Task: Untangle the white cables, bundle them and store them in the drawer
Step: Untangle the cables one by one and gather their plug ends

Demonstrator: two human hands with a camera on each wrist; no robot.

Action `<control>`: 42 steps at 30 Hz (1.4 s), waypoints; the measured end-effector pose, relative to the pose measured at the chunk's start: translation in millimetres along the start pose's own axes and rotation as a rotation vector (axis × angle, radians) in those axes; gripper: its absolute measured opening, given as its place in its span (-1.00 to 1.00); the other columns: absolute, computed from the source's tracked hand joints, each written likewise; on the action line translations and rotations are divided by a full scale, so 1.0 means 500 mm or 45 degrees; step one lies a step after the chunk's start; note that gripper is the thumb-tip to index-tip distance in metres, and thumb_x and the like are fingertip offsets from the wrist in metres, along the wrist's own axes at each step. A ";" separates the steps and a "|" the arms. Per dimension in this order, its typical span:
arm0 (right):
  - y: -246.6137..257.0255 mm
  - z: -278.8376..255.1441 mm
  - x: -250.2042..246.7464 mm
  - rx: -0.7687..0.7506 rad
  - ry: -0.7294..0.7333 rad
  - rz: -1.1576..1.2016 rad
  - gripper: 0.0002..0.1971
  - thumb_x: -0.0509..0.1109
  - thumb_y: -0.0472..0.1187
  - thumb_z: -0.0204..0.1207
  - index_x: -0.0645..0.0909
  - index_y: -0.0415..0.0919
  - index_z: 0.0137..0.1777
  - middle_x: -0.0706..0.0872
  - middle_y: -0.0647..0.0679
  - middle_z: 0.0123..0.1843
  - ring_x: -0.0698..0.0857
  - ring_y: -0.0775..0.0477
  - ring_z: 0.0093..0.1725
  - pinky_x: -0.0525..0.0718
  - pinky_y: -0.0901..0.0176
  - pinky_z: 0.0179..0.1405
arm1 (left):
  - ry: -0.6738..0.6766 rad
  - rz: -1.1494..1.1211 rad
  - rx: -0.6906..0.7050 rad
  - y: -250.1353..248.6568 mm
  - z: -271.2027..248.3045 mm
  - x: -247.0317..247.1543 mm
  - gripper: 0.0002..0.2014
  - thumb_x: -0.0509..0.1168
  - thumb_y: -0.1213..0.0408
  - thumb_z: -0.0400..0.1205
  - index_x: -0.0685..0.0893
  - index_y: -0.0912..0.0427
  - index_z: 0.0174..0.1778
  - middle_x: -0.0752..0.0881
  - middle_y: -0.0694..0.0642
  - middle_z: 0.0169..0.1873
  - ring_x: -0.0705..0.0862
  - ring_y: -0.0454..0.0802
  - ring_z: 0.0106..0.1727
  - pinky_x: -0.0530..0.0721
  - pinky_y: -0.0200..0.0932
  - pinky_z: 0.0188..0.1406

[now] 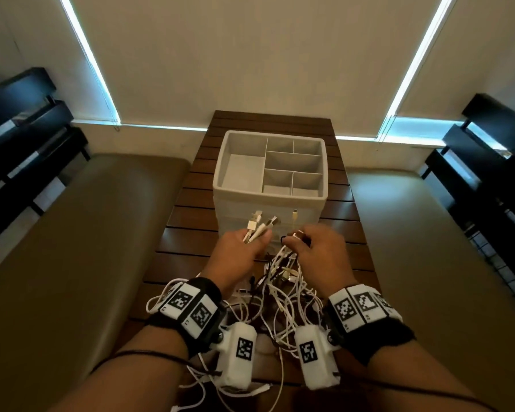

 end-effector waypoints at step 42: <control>0.003 0.009 0.086 -0.106 0.610 0.016 -0.81 0.36 -0.16 0.60 0.64 -0.05 -0.27 0.72 -0.09 -0.32 0.60 0.07 -0.41 0.66 0.04 -0.26 | -0.351 0.480 0.479 -0.252 -0.106 -0.183 -0.62 0.36 0.06 0.63 0.53 0.07 -0.50 0.48 -0.16 -0.73 0.36 -0.27 -0.67 0.36 -0.37 -0.61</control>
Point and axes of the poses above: each hand's wrist, its own z-axis towards the middle knuckle, its own x-axis out of the palm, y = z × x, the point moved 7 cm from there along z, towards the middle knuckle
